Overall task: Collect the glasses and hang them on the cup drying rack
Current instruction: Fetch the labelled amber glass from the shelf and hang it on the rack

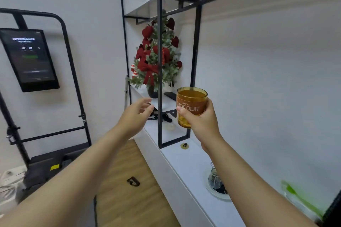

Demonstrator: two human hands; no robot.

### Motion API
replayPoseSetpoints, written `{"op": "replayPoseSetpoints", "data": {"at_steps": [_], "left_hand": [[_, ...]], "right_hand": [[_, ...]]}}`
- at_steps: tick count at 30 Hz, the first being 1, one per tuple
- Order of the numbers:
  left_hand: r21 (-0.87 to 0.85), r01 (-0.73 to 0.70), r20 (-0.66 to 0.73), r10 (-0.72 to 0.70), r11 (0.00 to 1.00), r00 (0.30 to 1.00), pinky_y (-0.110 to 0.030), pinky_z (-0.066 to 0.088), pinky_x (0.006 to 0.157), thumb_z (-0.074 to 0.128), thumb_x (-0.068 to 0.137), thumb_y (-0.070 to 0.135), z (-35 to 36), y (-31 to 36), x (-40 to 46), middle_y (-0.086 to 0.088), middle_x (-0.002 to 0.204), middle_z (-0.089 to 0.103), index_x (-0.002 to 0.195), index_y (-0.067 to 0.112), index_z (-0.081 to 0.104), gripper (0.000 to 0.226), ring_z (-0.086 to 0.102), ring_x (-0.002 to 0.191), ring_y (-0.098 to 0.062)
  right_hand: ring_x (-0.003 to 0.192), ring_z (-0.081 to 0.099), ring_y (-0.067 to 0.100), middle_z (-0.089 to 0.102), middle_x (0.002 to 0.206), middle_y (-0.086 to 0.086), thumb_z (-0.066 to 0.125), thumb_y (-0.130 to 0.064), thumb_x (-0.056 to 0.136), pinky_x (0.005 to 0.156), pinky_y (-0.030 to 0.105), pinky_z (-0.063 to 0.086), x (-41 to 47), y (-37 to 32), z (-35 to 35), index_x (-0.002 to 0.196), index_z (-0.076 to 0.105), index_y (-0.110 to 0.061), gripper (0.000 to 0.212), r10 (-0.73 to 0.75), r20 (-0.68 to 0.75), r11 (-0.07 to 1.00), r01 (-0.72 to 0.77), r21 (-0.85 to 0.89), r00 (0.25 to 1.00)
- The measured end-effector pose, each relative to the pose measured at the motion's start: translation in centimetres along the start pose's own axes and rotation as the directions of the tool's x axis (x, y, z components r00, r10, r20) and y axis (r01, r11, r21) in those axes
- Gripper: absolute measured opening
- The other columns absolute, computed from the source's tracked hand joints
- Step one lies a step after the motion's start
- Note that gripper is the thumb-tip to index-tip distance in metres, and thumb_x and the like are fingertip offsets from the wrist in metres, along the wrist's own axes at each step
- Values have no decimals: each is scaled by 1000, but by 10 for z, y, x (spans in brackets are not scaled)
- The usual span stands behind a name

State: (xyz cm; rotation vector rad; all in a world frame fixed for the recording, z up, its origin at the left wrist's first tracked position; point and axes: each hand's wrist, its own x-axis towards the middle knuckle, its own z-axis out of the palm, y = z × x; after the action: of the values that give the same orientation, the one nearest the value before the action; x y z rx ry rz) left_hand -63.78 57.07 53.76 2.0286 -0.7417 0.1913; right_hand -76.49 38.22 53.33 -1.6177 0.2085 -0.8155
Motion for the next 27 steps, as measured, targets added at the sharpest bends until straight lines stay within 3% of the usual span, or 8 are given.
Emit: {"op": "replayPoseSetpoints", "data": {"at_steps": [3, 9, 14, 17, 22, 27], "left_hand": [[-29, -26, 33, 27, 999, 999, -29, 48, 98, 52, 105, 41, 13, -16, 36, 10, 125, 64, 146, 26, 54, 43, 61, 116, -10], [-119, -93, 155, 111, 989, 982, -22, 48, 90, 53, 105, 41, 34, -55, 126, 14, 122, 64, 144, 30, 55, 41, 61, 113, -5], [-178, -185, 258, 227, 966, 939, -33, 51, 102, 54, 104, 45, 53, -78, 191, 18, 120, 65, 142, 33, 56, 41, 62, 114, -2], [-219, -210, 309, 272, 953, 912, -28, 48, 97, 53, 104, 45, 69, -85, 220, 20, 120, 64, 142, 36, 55, 39, 61, 116, -2], [-268, -228, 387, 321, 936, 864, -31, 50, 101, 52, 103, 48, 106, -97, 260, 13, 129, 65, 144, 34, 54, 43, 61, 118, -4], [-305, -201, 444, 326, 931, 835, -34, 50, 103, 54, 103, 44, 164, -109, 275, 17, 122, 65, 142, 34, 56, 40, 59, 114, 2]], "right_hand": [[113, 65, 6, 65, 125, -16, 93, -49, 73, 90, 29, 58, 25, 14, 7, 138, 52, -37, 78, 18, -46, 1000, -19, -19, 999], [113, 66, 6, 66, 125, -15, 92, -44, 76, 84, 22, 57, 83, 32, 43, 137, 52, -37, 74, 41, -192, 998, -48, -30, 981], [110, 66, 2, 67, 122, -17, 92, -43, 76, 79, 17, 54, 125, 39, 71, 136, 53, -37, 72, 4, -328, 997, -27, -66, 945], [110, 66, 0, 67, 123, -17, 92, -45, 76, 74, 13, 53, 142, 48, 77, 137, 53, -37, 72, -7, -394, 996, -30, -87, 919], [115, 66, 5, 67, 127, -15, 93, -49, 73, 81, 20, 53, 166, 68, 63, 140, 51, -36, 80, -19, -511, 991, -51, -122, 859], [115, 67, 7, 68, 126, -14, 93, -45, 74, 84, 24, 54, 180, 102, 28, 139, 52, -34, 78, 9, -576, 986, -104, -131, 817]]}}
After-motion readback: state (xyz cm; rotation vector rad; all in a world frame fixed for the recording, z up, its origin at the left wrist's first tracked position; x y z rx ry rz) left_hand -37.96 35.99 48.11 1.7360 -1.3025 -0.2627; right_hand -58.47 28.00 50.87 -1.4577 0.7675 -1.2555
